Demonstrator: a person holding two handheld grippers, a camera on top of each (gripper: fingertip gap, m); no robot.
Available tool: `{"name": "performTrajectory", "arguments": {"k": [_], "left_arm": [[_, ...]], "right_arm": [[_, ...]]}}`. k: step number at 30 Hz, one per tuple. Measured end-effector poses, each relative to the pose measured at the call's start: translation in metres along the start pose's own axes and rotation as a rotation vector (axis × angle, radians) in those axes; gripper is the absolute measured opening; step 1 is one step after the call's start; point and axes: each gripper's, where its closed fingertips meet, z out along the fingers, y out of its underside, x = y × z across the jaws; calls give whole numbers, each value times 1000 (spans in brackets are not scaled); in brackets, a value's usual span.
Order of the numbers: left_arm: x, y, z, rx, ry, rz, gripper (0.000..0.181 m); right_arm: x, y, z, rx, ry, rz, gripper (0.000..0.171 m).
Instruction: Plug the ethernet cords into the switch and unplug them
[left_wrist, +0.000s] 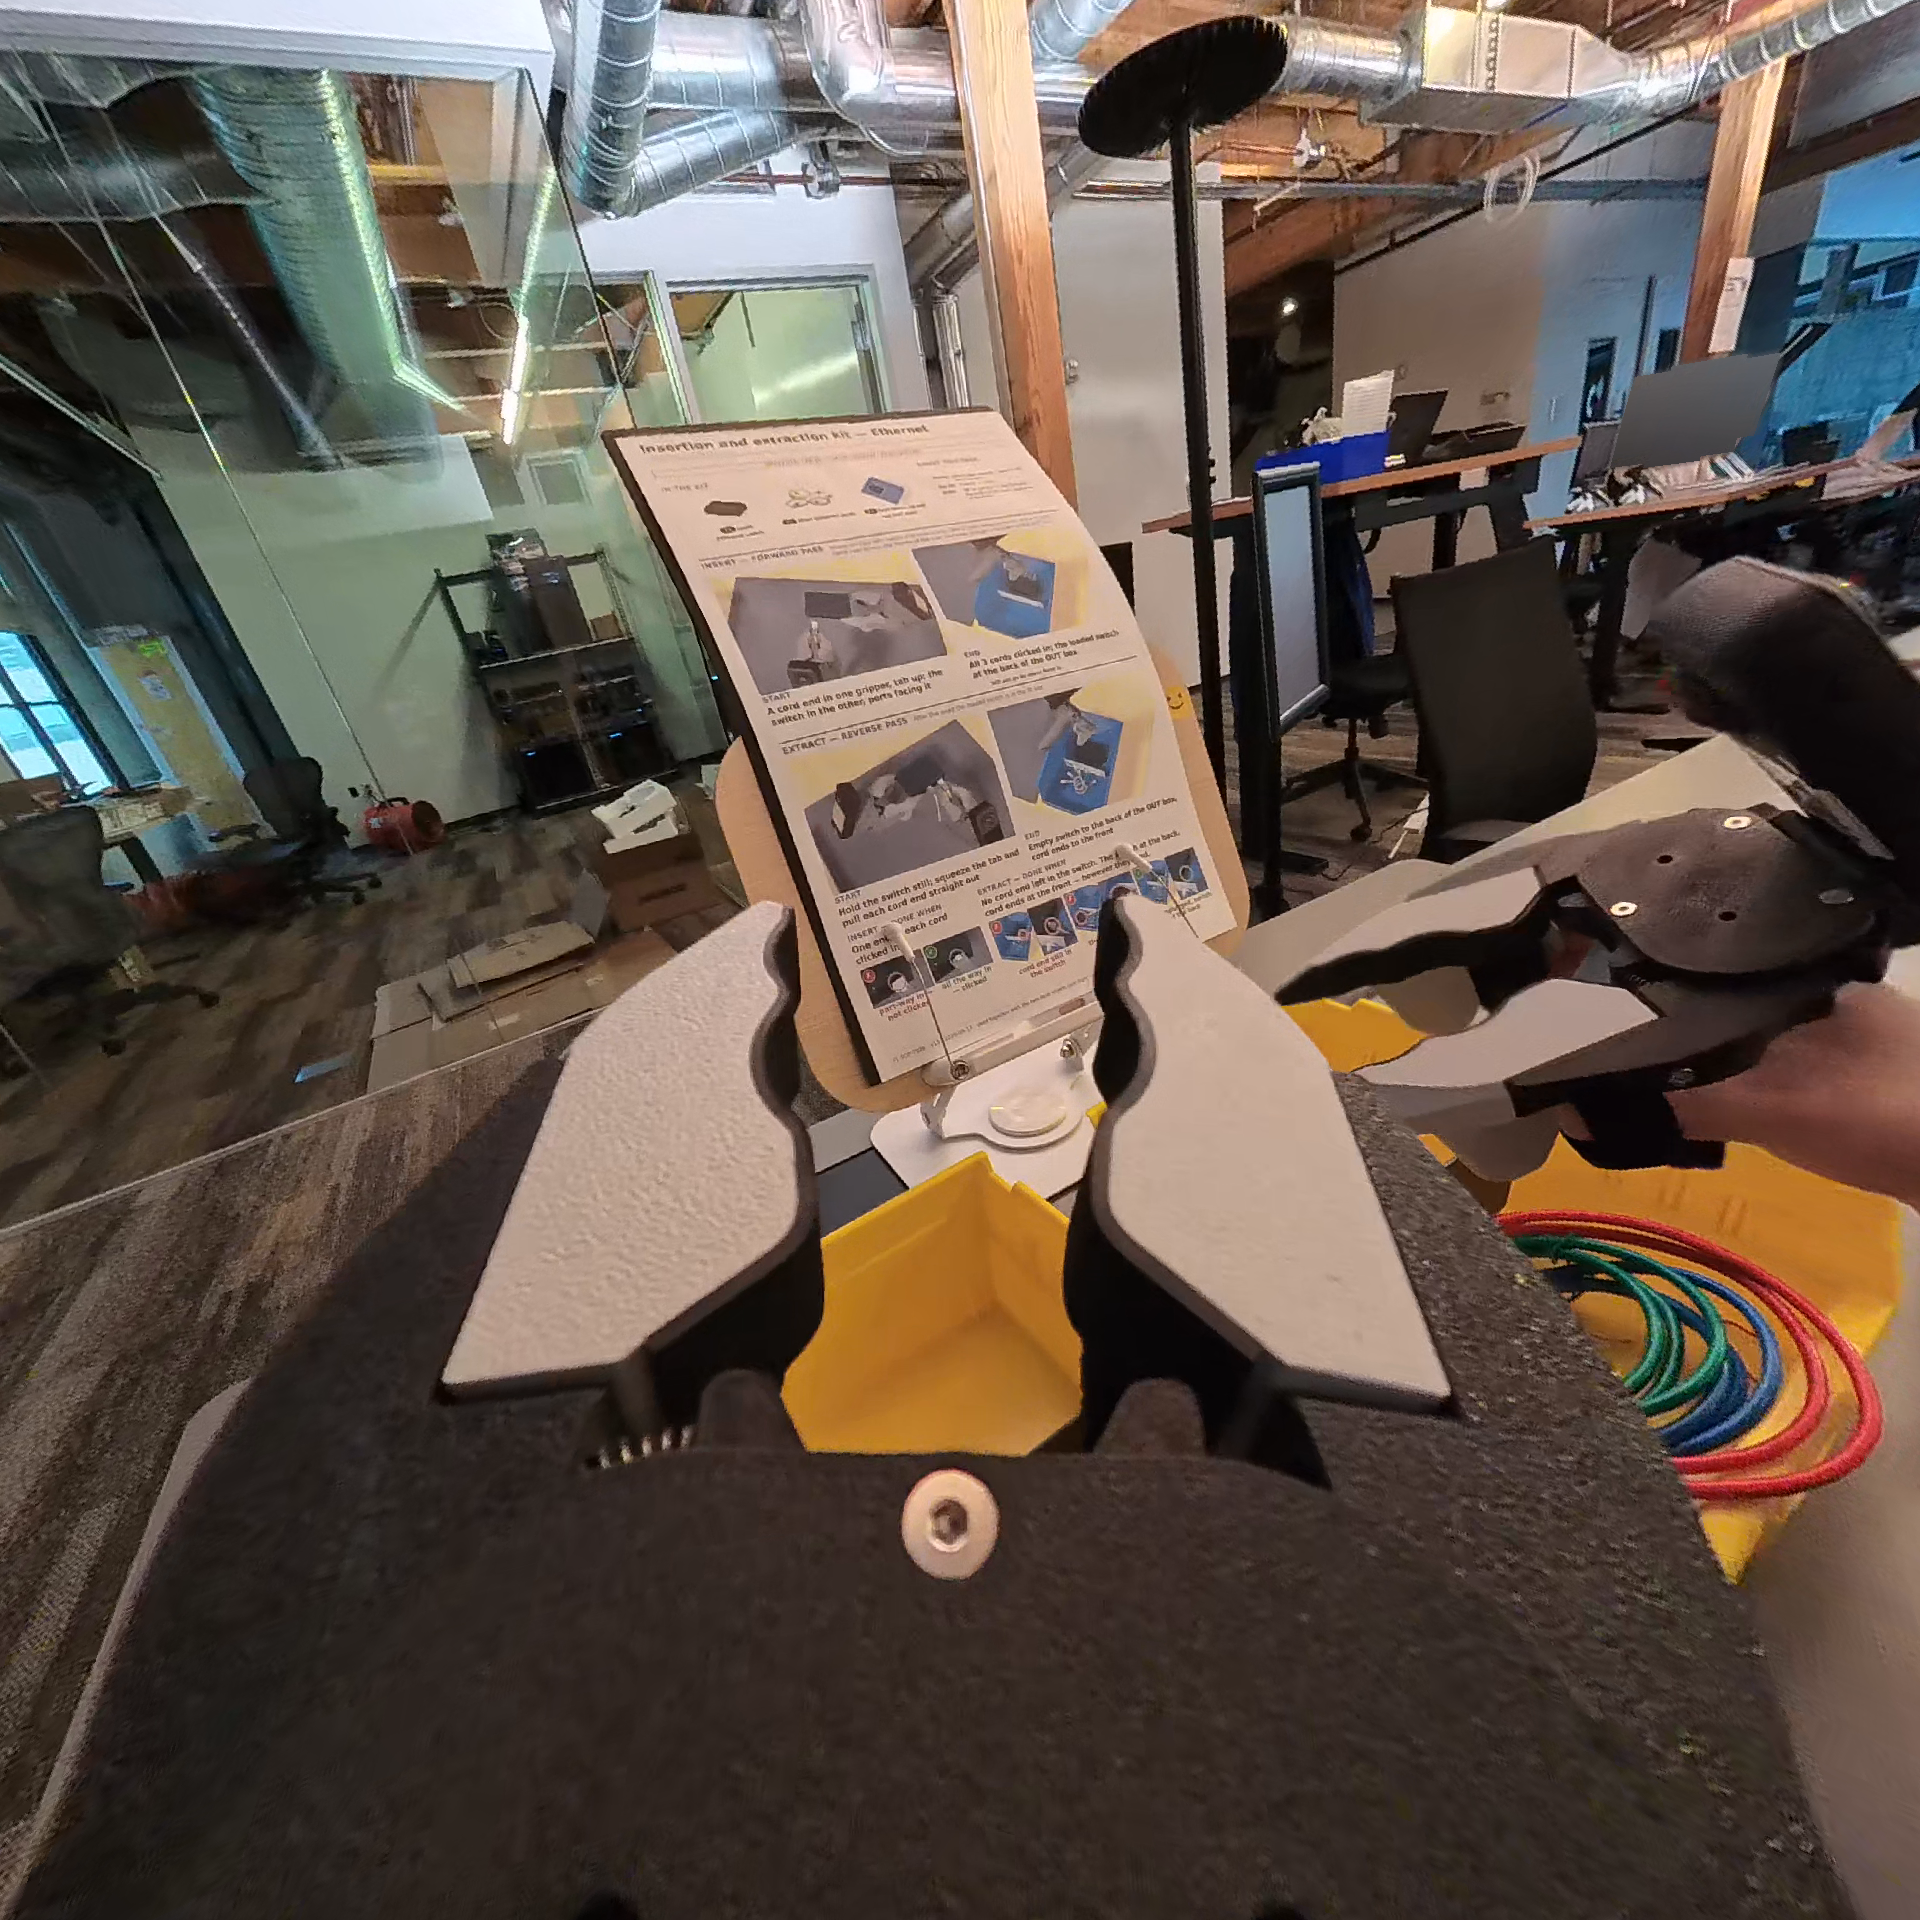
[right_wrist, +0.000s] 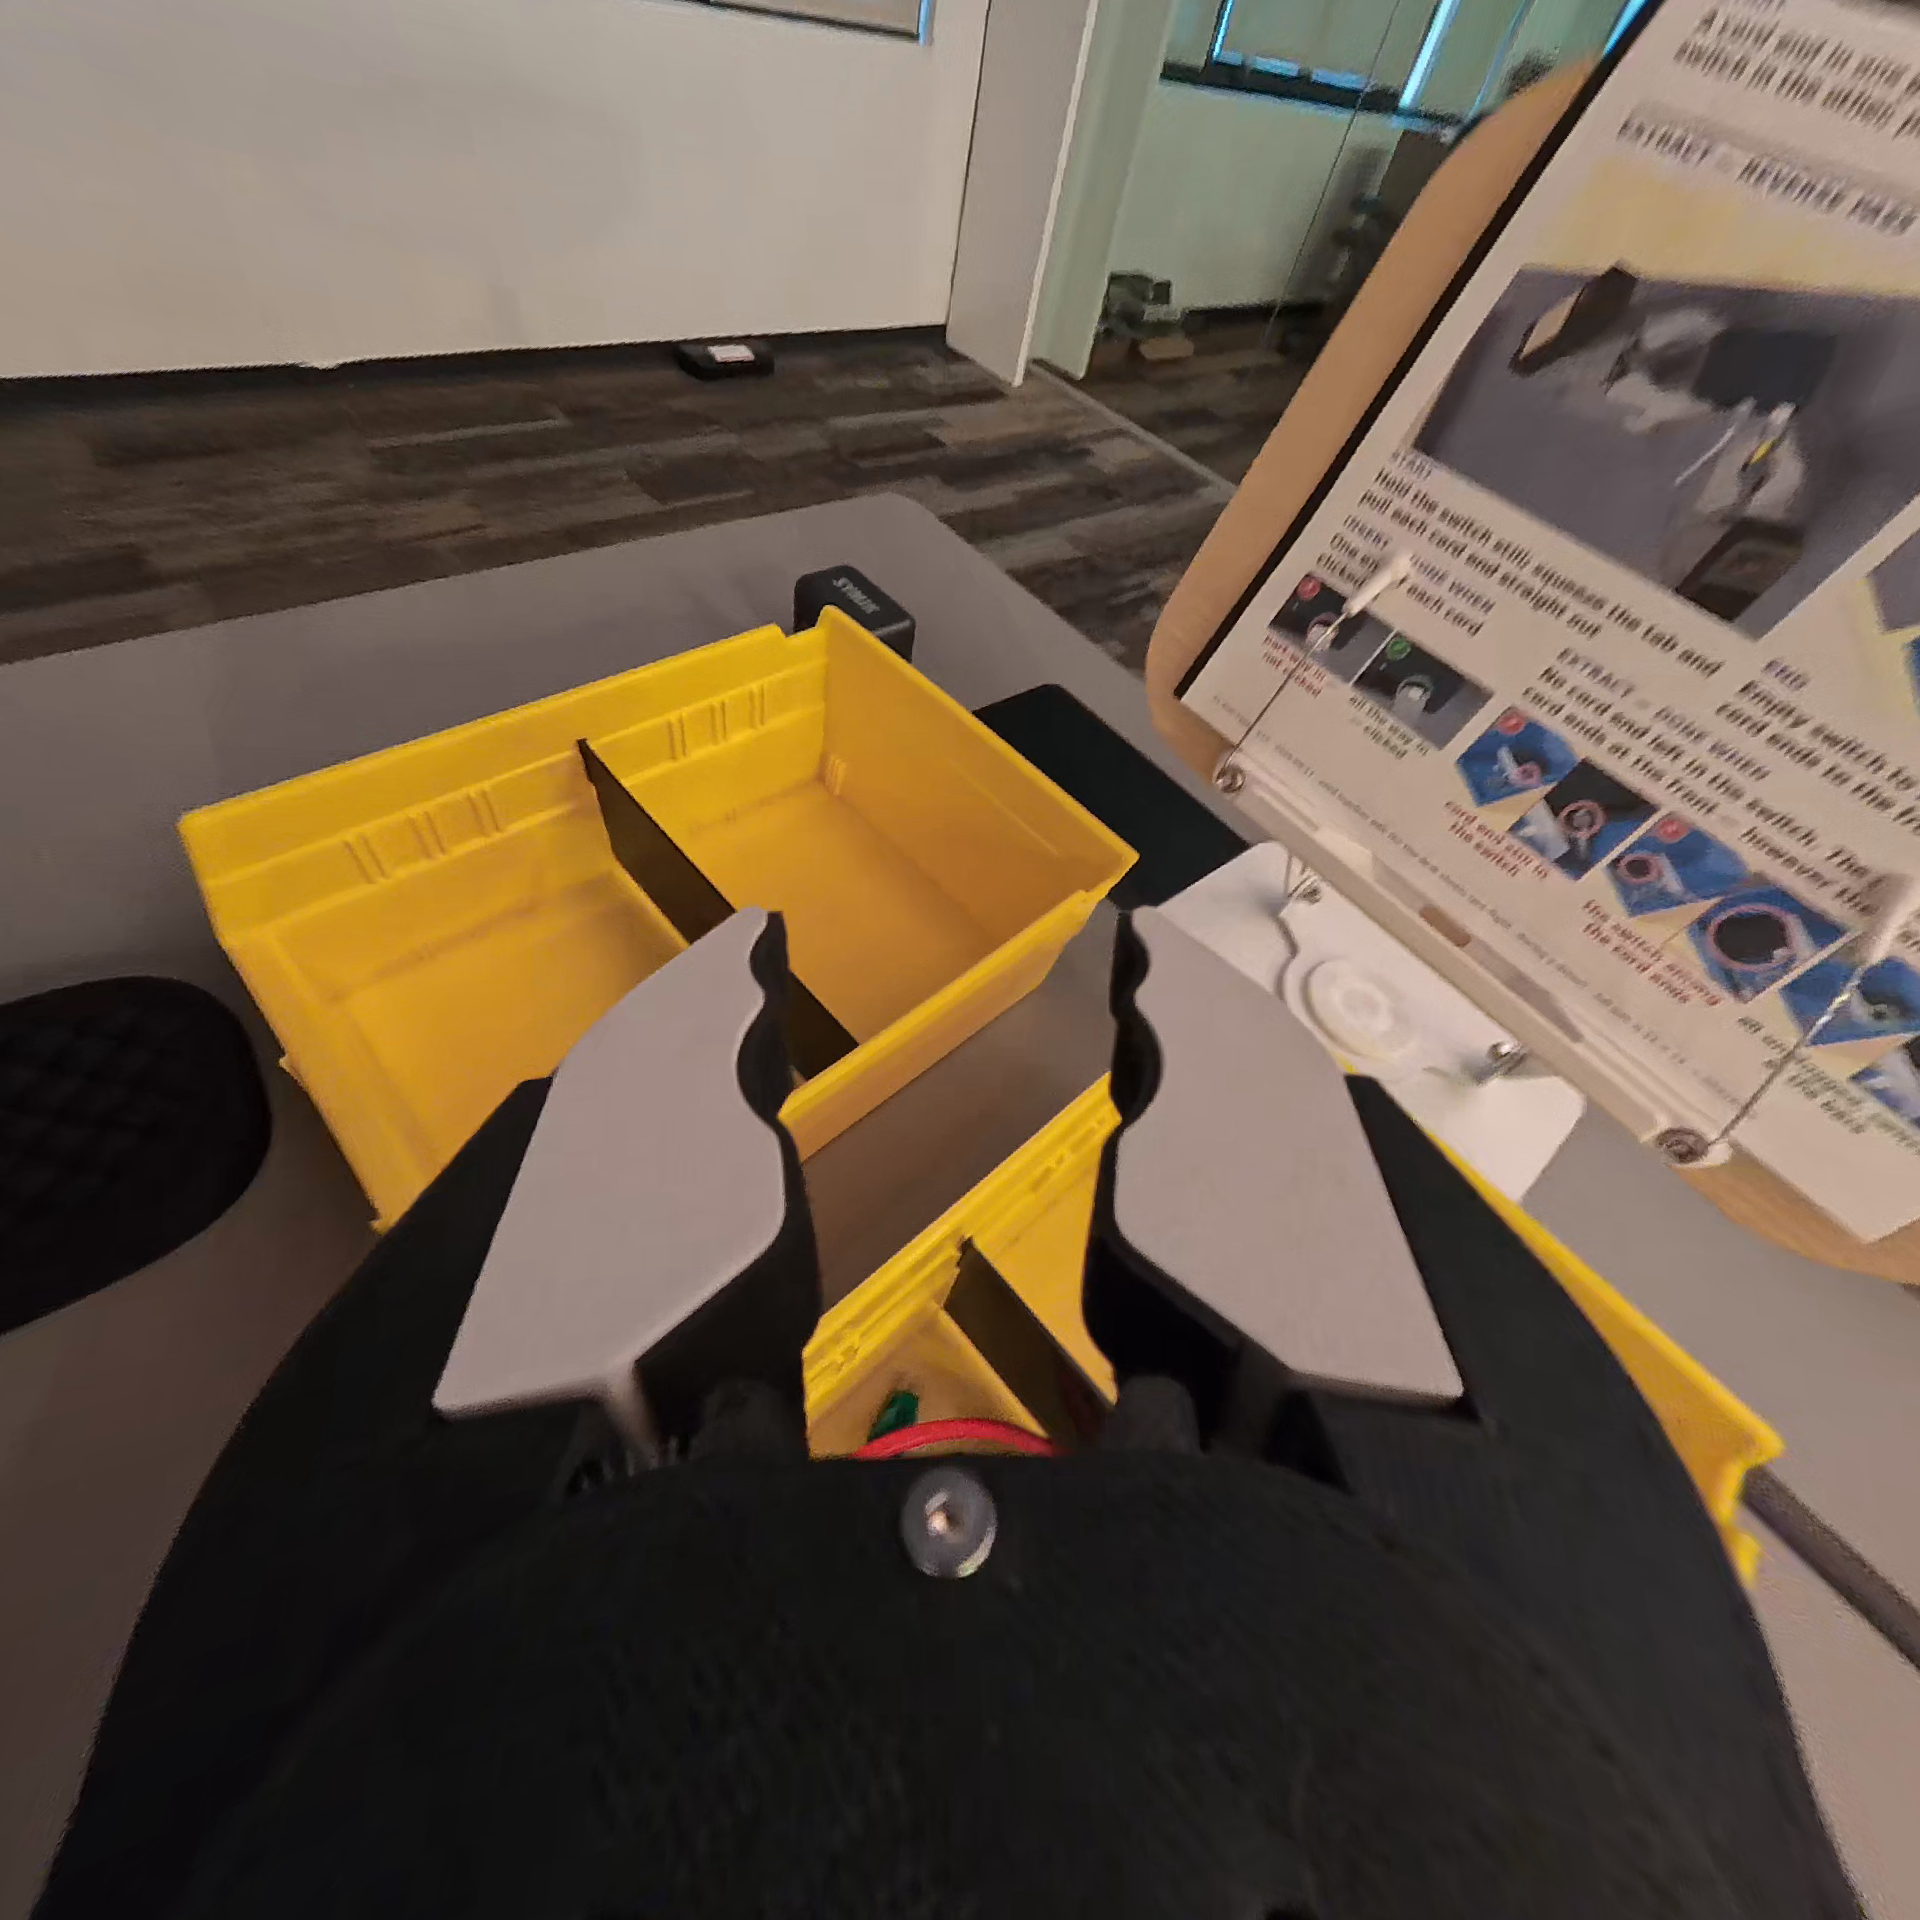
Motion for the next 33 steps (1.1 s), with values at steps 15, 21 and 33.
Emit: {"name": "performTrajectory", "arguments": {"k": [15,21,33], "left_arm": [[-12,18,-9,-145,-35,73,47],[-34,29,-17,-224,-112,96,46],[-26,33,-20,-250,-44,103,46]], "right_arm": [[-35,17,7,-156,-165,76,9],[-65,61,9,-475,-203,113,3],[-82,101,33,-682,-121,382,34]]}}
